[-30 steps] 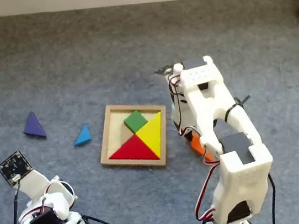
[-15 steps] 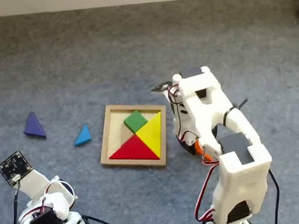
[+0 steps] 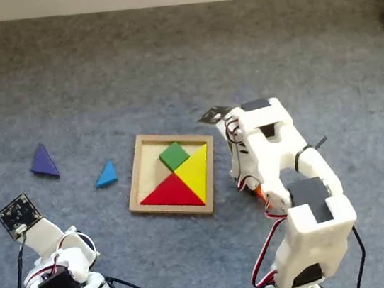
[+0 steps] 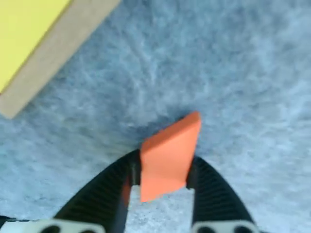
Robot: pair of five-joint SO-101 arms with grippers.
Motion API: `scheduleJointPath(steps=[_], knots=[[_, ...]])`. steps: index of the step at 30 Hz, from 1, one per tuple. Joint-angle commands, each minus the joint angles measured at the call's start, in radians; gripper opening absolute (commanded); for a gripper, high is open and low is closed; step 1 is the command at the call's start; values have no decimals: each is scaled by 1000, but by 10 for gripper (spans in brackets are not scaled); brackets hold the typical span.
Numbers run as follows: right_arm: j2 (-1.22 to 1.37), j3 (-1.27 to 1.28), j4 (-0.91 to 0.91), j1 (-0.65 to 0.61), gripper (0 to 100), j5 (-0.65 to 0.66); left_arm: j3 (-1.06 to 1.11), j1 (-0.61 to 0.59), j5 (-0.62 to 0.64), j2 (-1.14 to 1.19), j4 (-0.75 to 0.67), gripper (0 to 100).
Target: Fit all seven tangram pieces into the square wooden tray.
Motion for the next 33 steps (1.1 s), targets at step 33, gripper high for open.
scheduleJointPath(steps=[33], knots=[[-338,-8,-475,-435,19,-1114,19,-21,8,-42,3,6]])
